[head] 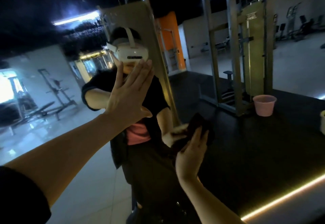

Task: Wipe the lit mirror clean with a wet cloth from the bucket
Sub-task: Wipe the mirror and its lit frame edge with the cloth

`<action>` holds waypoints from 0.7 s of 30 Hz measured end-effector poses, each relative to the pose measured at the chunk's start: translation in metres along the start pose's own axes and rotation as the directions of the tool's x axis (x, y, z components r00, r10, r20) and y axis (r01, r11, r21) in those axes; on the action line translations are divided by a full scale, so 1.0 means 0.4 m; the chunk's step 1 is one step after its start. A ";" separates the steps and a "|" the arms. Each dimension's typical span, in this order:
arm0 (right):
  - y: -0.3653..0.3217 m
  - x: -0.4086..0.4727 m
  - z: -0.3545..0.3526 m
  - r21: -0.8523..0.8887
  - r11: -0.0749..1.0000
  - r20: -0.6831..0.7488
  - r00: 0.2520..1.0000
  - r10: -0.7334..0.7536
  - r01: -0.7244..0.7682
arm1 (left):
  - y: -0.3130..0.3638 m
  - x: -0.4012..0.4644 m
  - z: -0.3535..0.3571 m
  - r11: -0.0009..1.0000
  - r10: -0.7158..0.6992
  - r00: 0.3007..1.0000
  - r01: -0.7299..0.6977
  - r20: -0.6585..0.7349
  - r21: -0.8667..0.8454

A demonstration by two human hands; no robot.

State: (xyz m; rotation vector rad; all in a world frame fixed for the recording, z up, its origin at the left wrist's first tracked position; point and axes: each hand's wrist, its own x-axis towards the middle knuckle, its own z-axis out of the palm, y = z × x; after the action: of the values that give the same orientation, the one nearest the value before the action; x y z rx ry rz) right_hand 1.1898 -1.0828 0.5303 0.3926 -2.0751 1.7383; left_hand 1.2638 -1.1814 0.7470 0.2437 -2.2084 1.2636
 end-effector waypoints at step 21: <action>-0.256 0.435 -0.133 -0.124 0.674 0.091 0.685 -0.723 0.728 | -0.111 0.195 -0.119 0.978 -0.120 0.960 0.071 -0.251 -0.195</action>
State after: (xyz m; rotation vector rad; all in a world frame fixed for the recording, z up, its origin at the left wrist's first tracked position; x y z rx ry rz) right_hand 1.0906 -1.0421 0.7094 1.0453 -1.6831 1.0761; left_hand 1.2376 -1.1557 0.8417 0.1026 -2.0420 0.9709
